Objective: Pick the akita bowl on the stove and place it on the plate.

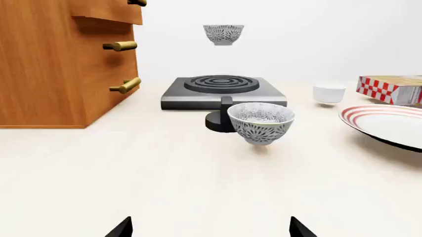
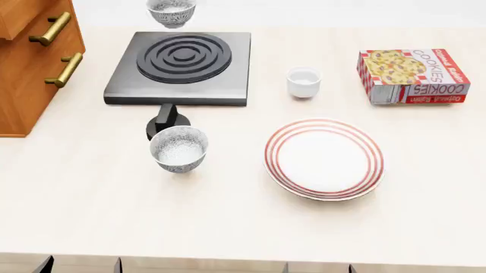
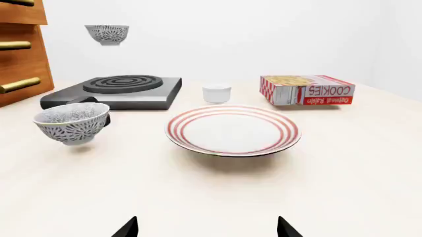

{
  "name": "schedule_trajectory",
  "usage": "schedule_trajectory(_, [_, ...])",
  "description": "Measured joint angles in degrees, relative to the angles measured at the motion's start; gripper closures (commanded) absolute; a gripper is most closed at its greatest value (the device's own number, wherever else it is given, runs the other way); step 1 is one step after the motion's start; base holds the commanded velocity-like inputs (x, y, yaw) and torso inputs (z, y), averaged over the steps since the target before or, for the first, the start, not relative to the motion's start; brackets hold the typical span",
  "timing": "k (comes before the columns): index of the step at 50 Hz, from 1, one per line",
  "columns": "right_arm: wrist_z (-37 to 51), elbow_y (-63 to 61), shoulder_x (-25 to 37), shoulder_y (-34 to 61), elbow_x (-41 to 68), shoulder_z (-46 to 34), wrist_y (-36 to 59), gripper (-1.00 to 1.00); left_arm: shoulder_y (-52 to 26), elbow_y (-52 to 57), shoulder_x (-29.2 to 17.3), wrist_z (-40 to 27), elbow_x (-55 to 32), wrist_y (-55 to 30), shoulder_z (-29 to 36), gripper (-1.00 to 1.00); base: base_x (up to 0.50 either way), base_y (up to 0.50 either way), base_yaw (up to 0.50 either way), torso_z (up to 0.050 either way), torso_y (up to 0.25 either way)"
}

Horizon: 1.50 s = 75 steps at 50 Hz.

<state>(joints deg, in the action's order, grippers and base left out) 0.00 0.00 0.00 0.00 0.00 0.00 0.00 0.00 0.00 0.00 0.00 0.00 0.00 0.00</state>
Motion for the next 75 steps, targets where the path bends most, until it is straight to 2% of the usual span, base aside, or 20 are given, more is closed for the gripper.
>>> schedule_trajectory(34, [4.04, -0.3, 3.88, 0.32, 3.32, -4.78, 0.59, -1.0, -0.15, 0.07, -3.6, -4.37, -3.58, 0.06, 4.17, -1.0, 0.0, 0.0, 0.0, 0.0, 0.0])
schedule_trajectory(42, [4.45, -2.67, 4.77, 2.69, 3.03, -6.35, 3.94, -1.0, -0.12, 0.15, -4.21, -5.09, -4.24, 0.02, 4.88, -1.0, 0.0, 0.0, 0.0, 0.0, 0.0])
schedule_trajectory(55, [5.65, -11.24, 4.33, 18.32, 1.94, -9.3, 18.92, -1.0, -0.19, -0.05, -5.09, -6.16, -5.09, 0.24, 5.87, -1.0, 0.0, 0.0, 0.0, 0.0, 0.0])
schedule_trajectory(68, [3.84, -18.28, 5.71, 42.55, 3.52, -8.71, 43.22, -1.0, -0.33, -0.34, -5.89, -7.16, -5.74, 0.42, 6.84, -1.0, 0.0, 0.0, 0.0, 0.0, 0.0])
schedule_trajectory(75, [2.64, -23.44, 8.58, 46.57, 4.48, -6.31, 51.13, -1.0, -0.42, -0.5, -6.28, -7.63, -5.94, 0.35, 7.42, -1.0, 0.0, 0.0, 0.0, 0.0, 0.0])
